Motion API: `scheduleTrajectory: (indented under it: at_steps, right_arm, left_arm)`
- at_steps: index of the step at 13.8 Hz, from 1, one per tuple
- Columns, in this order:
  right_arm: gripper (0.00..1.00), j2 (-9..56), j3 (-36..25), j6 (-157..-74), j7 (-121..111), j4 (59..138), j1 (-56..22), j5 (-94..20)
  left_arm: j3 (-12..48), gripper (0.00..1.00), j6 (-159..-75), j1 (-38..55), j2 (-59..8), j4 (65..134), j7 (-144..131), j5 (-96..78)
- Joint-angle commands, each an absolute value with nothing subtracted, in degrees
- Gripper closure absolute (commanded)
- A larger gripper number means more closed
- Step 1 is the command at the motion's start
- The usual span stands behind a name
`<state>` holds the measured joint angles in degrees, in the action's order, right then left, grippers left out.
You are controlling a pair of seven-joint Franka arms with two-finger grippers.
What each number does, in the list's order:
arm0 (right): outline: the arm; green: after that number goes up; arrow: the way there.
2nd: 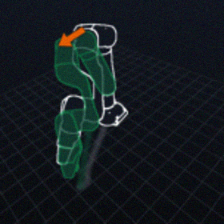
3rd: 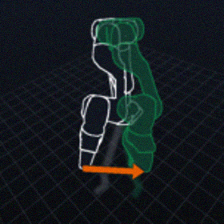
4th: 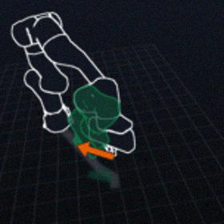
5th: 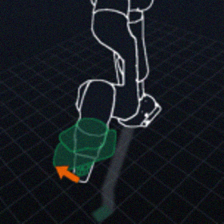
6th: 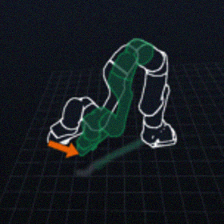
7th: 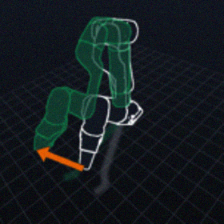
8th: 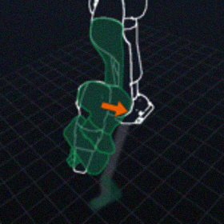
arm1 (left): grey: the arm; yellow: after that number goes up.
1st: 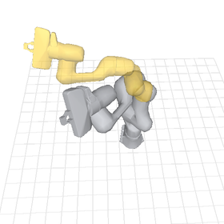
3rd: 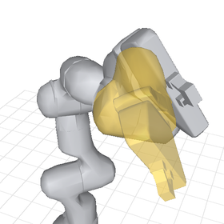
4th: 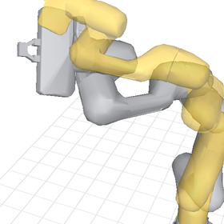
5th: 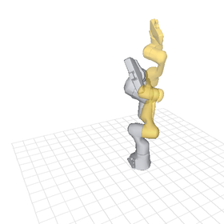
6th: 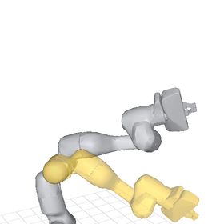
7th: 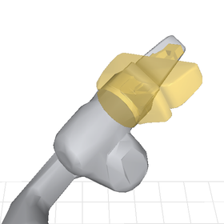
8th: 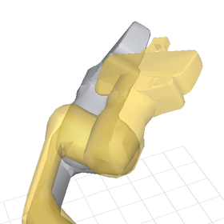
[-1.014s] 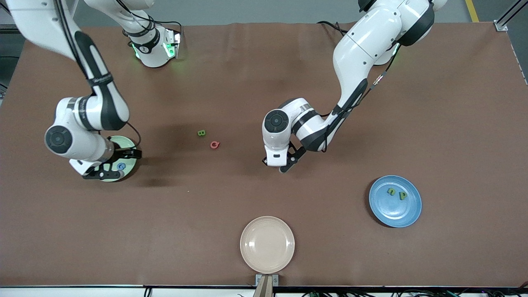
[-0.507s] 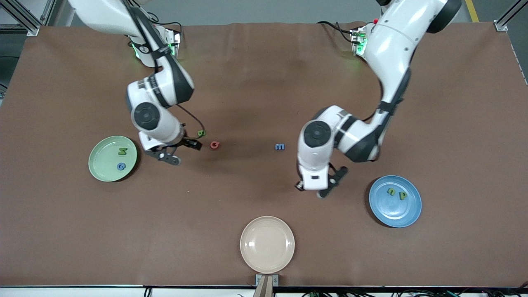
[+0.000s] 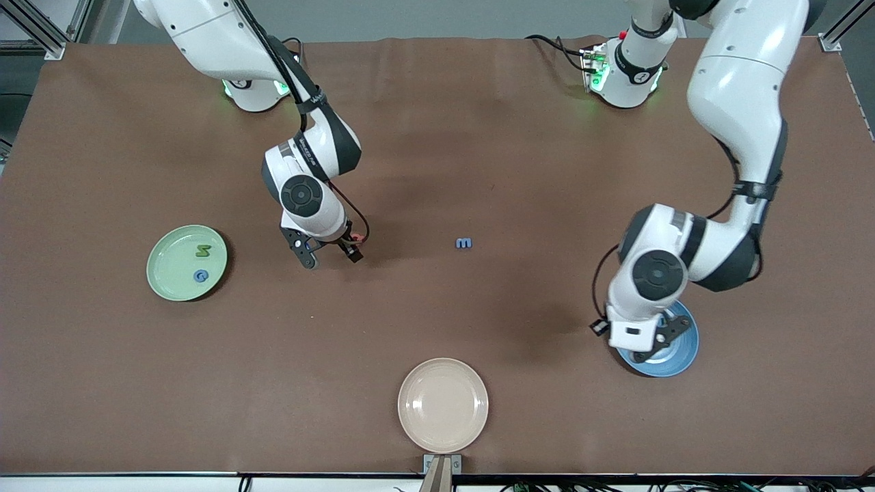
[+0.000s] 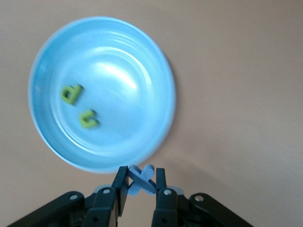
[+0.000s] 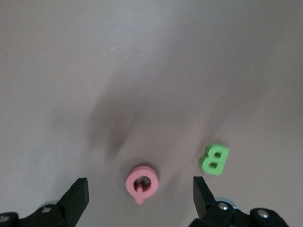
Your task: Sort upper and lower case letters into plates
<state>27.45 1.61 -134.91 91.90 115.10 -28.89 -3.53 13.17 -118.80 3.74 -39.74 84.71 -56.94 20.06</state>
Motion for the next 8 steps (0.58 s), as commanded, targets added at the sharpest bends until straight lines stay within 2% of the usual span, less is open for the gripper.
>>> scheduleTrajectory:
  at_steps: [1, 2, 5, 6, 7, 8]
  right_arm:
    - [0.0, 29.17, 0.97, -135.79, 100.02, 113.82, -29.97, -4.39]
    - [0.0, 29.7, 0.97, -136.49, 100.02, 113.91, -30.14, -4.31]
    - [0.02, 30.5, 0.97, -136.85, 100.28, 113.99, -31.2, -4.31]
    - [0.04, 30.59, 0.97, -136.76, 100.28, 114.17, -31.46, -4.39]
    - [0.07, 30.67, 0.97, -136.76, 100.28, 114.34, -31.73, -4.39]
    - [0.14, 30.76, 0.97, -136.76, 100.28, 114.43, -31.73, -4.39]
  left_arm:
    - [13.54, 0.99, -121.97, -0.16, -39.99, 87.27, -50.56, 19.42]
    - [13.54, 0.93, -125.12, -1.57, -40.34, 88.75, -48.88, 19.34]
    - [13.54, 0.21, -128.06, -2.02, -40.43, 90.62, -49.04, 19.25]
    - [13.54, 0.06, -127.97, -1.59, -40.17, 90.62, -49.22, 19.25]
    - [13.71, 0.0, -127.53, -1.32, -39.82, 90.7, -49.31, 19.16]
    - [15.71, 0.0, -126.49, -1.23, -39.29, 90.88, -50.09, 19.07]
